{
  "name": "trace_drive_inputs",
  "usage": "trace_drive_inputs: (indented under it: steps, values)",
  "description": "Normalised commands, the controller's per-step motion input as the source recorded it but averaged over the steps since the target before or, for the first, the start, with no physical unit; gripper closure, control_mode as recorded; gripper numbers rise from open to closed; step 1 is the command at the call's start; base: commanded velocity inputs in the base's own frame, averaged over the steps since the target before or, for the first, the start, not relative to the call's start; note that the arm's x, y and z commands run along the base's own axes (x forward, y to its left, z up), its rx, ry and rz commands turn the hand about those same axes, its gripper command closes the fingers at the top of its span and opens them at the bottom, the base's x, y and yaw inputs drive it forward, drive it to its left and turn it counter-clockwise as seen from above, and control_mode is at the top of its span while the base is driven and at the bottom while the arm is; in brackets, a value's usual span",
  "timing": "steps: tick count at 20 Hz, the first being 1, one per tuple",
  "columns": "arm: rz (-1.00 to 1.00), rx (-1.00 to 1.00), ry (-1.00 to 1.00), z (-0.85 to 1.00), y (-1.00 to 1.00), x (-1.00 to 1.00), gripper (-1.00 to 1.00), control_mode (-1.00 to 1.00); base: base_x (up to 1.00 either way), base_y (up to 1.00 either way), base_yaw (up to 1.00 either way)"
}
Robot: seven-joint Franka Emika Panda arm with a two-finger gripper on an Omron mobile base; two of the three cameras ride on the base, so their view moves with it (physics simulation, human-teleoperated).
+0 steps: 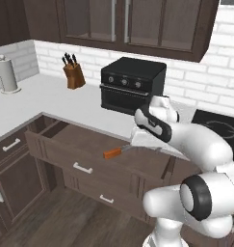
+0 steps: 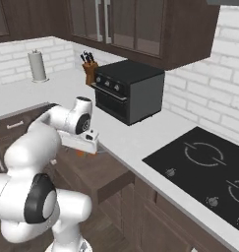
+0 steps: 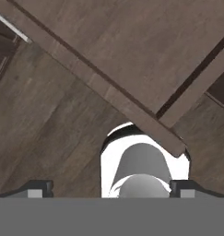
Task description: Pick up the knife from the drawer and place it on the cutting board. Then place the meat from the plate to the cutting board.
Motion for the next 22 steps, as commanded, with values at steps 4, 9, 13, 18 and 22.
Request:
trace_drive_inputs:
  steps: [4,9,13,18,22]
  values:
    - [0.04,0.13,0.10,-0.94,0.09,0.61,-1.00,-1.00,0.00,0.00,0.00]
    - [0.04,0.04,0.01,-0.94,0.18,0.26,-1.00,-1.00,0.00,0.00,0.00]
    - [0.02,0.00,-0.01,-0.48,0.08,0.25,-1.00,-1.00,0.00,0.00,0.00]
    - [0.03,0.02,-0.03,-0.44,0.06,0.02,-1.00,-1.00,0.00,0.00,0.00]
    - [0.07,0.00,-0.03,-0.56,0.50,-0.09,-1.00,-1.00,0.00,0.00,0.00]
